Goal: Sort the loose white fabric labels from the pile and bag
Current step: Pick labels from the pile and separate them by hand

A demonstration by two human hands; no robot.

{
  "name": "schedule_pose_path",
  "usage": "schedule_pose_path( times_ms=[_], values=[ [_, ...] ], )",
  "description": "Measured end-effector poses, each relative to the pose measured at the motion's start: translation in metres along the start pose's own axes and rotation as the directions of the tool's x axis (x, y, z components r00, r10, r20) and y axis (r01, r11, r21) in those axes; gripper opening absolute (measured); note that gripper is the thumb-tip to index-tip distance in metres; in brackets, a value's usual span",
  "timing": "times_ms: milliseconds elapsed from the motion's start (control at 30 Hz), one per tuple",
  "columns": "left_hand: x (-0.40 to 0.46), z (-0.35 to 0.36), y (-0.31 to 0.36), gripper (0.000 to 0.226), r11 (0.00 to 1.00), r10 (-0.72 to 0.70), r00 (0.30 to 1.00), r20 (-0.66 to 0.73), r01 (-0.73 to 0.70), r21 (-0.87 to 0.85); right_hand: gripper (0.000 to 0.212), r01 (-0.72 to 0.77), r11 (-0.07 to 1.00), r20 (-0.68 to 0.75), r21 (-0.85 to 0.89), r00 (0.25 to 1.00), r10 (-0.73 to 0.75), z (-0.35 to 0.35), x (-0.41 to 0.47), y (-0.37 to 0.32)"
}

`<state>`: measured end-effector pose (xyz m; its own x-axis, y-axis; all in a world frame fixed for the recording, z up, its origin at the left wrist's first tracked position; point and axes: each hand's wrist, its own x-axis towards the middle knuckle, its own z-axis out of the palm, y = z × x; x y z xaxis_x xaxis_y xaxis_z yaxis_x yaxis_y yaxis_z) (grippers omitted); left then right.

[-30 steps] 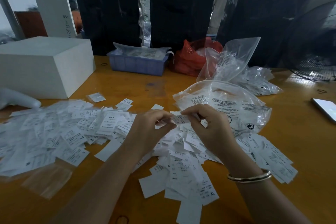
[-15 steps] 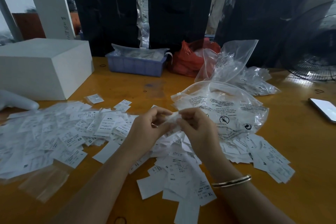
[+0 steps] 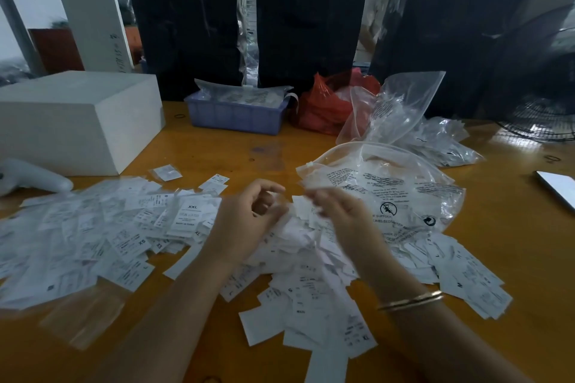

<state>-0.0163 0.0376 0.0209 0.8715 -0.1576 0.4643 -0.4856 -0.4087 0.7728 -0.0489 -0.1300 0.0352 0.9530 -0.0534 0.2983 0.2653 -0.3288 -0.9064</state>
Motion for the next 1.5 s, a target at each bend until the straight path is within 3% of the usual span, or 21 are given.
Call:
schedule_pose_path(
  times_ms=[67,133,200,267,333,400,500,567,667,767,867,1067,1167,1233,1333,1400,1500],
  values=[
    [0.003,-0.01,-0.002,0.025,0.988,0.05,0.991,-0.124,-0.03,0.153,0.021,0.076,0.997,-0.219,-0.014,0.973,-0.077,-0.024,0.02,-0.006],
    [0.007,-0.021,-0.008,0.031,0.969,0.041,0.964,-0.262,0.026,0.247,0.023,0.103,0.981,-0.373,-0.164,0.914,-0.158,-0.052,0.048,-0.002],
    [0.011,-0.031,-0.018,0.035,0.946,-0.012,0.925,-0.38,0.134,0.295,0.023,-0.052,0.872,-0.332,-0.487,0.934,-0.13,-0.075,0.077,0.013],
    [0.013,-0.037,-0.03,0.036,0.912,-0.05,0.894,-0.446,0.223,0.344,0.026,-0.152,0.559,-0.173,-0.815,0.985,0.016,-0.091,0.095,0.036],
    [0.013,-0.038,-0.039,0.037,0.876,-0.079,0.885,-0.458,0.281,0.393,0.026,-0.137,0.378,-0.07,-0.916,0.98,0.185,-0.095,0.1,0.054],
    [0.012,-0.037,-0.045,0.038,0.814,-0.103,0.885,-0.455,0.337,0.473,0.024,-0.154,0.36,-0.052,-0.92,0.959,0.279,-0.092,0.098,0.063],
    [0.009,-0.038,-0.051,0.034,0.634,-0.097,0.893,-0.44,0.396,0.664,0.021,-0.162,0.358,-0.095,-0.92,0.975,0.199,-0.084,0.094,0.06],
    [0.008,-0.039,-0.052,0.032,0.586,-0.058,0.899,-0.434,0.383,0.715,0.021,-0.158,0.338,-0.124,-0.928,0.985,0.121,-0.082,0.092,0.058],
    [0.009,-0.036,-0.046,0.03,0.618,-0.007,0.907,-0.421,0.335,0.711,0.016,-0.2,0.414,-0.18,-0.888,0.98,0.088,-0.083,0.091,0.058],
    [0.009,-0.03,-0.036,0.024,0.677,0.073,0.923,-0.377,0.232,0.698,0.009,-0.269,0.615,-0.245,-0.741,0.961,0.124,-0.089,0.093,0.058],
    [0.008,-0.024,-0.028,0.019,0.738,0.125,0.939,-0.319,0.127,0.663,0.017,-0.293,0.779,-0.258,-0.555,0.951,0.174,-0.094,0.095,0.058],
    [0.004,-0.011,-0.011,0.014,0.911,0.133,0.981,-0.144,-0.064,0.408,0.013,-0.067,0.935,-0.375,-0.348,0.924,-0.073,-0.076,0.077,0.026],
    [0.001,-0.006,-0.002,0.021,0.995,-0.024,1.0,-0.007,0.025,0.094,0.01,0.024,0.993,-0.165,-0.114,0.985,-0.043,-0.048,0.053,0.007],
    [0.001,-0.004,0.0,0.047,0.988,-0.123,0.988,0.098,0.131,-0.082,0.008,-0.026,1.0,-0.023,-0.015,0.999,0.026,-0.028,0.037,0.004],
    [0.002,-0.002,0.001,0.061,0.954,-0.179,0.961,0.211,0.222,-0.204,0.007,-0.085,0.984,0.07,0.156,0.995,0.075,-0.007,0.02,0.006],
    [0.003,-0.001,0.0,0.055,0.933,-0.222,0.944,0.243,0.278,-0.23,0.008,-0.088,0.976,0.084,0.198,0.994,0.073,0.002,0.015,0.009],
    [0.006,0.0,-0.005,0.012,0.927,-0.265,0.955,0.131,0.29,-0.239,0.008,-0.11,0.957,0.076,0.27,0.993,0.093,0.01,0.013,0.01]
  ],
)
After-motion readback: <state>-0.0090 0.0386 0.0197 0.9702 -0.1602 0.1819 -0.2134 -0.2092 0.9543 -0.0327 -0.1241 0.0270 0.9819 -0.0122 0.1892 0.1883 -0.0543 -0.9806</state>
